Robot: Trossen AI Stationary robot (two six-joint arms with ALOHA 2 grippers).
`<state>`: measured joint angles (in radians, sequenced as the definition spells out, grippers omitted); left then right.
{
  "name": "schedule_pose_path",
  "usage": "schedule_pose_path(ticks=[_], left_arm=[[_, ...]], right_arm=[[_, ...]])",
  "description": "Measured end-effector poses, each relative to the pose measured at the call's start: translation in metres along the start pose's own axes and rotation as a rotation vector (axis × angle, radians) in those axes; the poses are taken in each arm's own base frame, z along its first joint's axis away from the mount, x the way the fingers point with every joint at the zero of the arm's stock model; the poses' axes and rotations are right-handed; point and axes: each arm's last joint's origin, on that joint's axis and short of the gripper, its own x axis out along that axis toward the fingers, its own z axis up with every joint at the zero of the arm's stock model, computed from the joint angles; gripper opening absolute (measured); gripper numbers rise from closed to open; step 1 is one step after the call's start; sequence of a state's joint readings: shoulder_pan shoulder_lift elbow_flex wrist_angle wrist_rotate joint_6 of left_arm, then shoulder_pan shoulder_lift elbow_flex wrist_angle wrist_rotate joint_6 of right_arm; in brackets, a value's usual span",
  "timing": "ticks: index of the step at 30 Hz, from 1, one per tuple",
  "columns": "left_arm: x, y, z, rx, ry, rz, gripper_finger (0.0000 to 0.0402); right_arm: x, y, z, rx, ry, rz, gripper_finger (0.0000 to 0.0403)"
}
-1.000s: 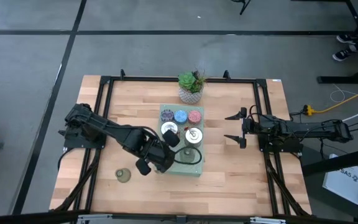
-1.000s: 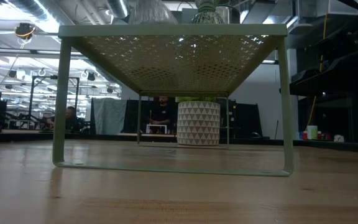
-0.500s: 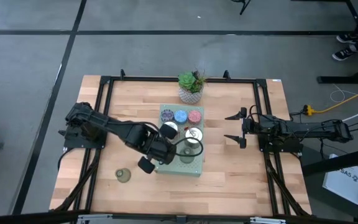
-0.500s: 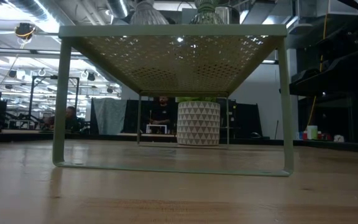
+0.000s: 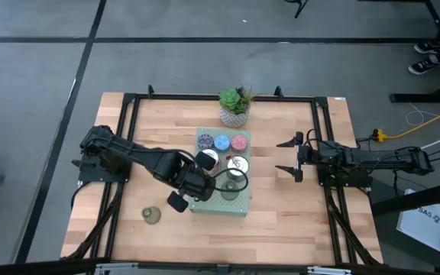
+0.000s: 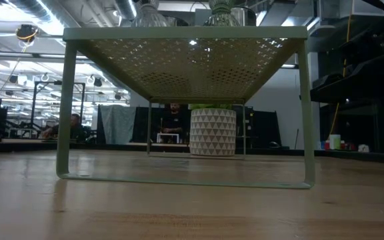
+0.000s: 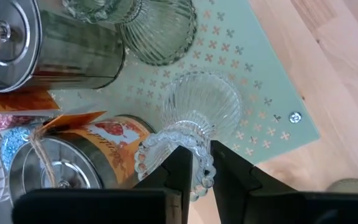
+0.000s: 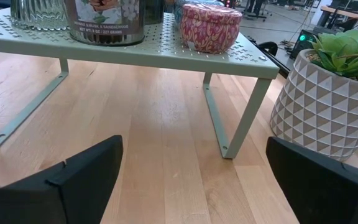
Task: Pick & Place candle stick holders
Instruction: Put the transparent vase candle holder on the shelf
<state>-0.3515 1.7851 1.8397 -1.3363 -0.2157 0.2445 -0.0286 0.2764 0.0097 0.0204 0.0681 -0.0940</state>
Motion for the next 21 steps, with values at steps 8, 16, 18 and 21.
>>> schedule_pose_path(ticks=[8, 16, 18, 21], left_arm=[[0.0014, -0.0001, 0.0043, -0.007, -0.044, -0.028, 0.0062], [0.0027, -0.0004, 0.0047, -0.021, -0.042, -0.024, 0.0096], [0.0027, -0.0002, 0.0056, -0.026, -0.050, -0.021, 0.0109], [0.0026, 0.0004, 0.0076, -0.037, -0.071, -0.014, 0.0128]], right_arm=[[0.0000, 0.0000, 0.0001, 0.000, -0.001, 0.000, 0.0399], [0.0000, 0.0000, 0.0001, 0.000, -0.001, 0.000, 0.0399], [0.0000, 0.0000, 0.0002, 0.000, -0.001, 0.000, 0.0399], [0.0000, 0.0000, 0.0001, 0.000, -0.001, 0.000, 0.0399]])
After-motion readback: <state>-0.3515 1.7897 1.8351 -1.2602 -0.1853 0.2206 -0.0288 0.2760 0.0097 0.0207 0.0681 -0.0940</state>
